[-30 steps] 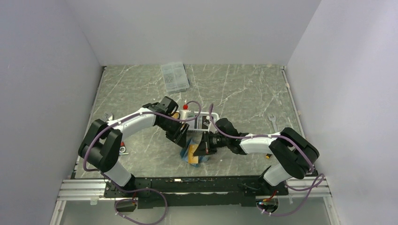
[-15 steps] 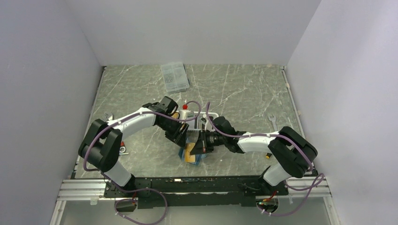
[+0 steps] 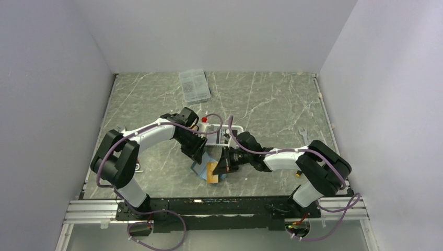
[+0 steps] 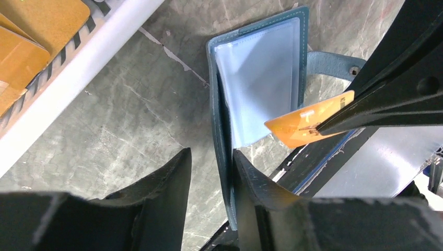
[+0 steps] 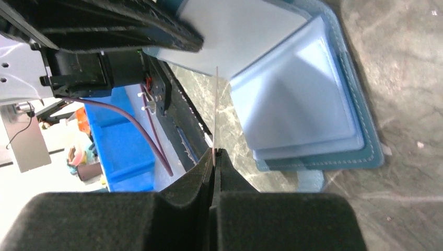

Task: Put the credit cards into the card holder
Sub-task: Open the card holder at the center of the board.

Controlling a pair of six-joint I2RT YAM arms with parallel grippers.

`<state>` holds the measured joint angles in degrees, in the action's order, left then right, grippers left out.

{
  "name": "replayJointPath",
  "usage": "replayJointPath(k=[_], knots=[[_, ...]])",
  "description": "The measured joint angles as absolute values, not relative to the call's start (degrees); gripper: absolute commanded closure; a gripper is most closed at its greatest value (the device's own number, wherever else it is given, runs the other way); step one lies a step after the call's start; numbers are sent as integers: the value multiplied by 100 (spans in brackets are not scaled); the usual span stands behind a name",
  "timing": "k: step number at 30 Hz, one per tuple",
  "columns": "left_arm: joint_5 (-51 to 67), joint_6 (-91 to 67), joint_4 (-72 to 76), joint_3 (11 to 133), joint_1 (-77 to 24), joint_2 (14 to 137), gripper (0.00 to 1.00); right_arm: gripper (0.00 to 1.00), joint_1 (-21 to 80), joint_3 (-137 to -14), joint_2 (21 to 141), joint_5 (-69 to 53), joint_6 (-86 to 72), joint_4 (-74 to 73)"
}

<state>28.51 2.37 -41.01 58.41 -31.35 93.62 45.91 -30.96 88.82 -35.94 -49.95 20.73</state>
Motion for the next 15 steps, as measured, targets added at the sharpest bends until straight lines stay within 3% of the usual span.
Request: replayJointPath(k=[9, 15], knots=[[2845, 237, -4141, 5863, -3103, 9362, 76, 100, 4591, -2038, 8324, -3498, -5083, 2158], [2864, 239, -4141, 5865, -3103, 9362, 77, 100, 4591, -1662, 8007, -3498, -5155, 2241]])
